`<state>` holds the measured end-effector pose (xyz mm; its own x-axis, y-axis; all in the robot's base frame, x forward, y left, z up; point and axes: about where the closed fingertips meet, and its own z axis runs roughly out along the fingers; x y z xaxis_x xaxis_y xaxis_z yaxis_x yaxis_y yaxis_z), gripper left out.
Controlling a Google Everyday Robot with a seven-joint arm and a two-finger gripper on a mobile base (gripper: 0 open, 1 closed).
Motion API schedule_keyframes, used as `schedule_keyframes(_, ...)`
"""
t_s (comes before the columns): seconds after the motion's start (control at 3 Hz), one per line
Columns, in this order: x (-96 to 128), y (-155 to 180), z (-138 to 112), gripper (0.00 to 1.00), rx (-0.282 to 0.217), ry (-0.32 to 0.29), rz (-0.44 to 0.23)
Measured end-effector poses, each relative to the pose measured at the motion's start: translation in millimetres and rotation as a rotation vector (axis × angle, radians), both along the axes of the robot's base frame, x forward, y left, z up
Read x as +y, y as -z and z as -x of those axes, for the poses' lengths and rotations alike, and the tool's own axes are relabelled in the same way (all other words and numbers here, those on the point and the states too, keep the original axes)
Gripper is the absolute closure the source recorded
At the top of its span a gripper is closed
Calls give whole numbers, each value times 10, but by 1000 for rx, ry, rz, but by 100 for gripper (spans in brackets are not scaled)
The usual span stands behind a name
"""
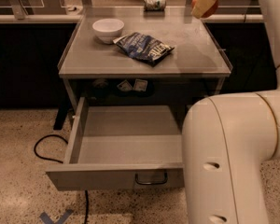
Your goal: Place apple into top drawer
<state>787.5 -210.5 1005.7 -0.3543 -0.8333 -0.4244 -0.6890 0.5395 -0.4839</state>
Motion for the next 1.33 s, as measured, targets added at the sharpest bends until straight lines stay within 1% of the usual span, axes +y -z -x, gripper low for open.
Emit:
schedule_keyframes(0.33,-38,-958,979,100,13,-42,56)
schedule_keyframes(1.0,-44,-967,1020,100,19,-49,59)
schedule_keyframes(1.33,-147,-1158,1468,100,41,-126,85)
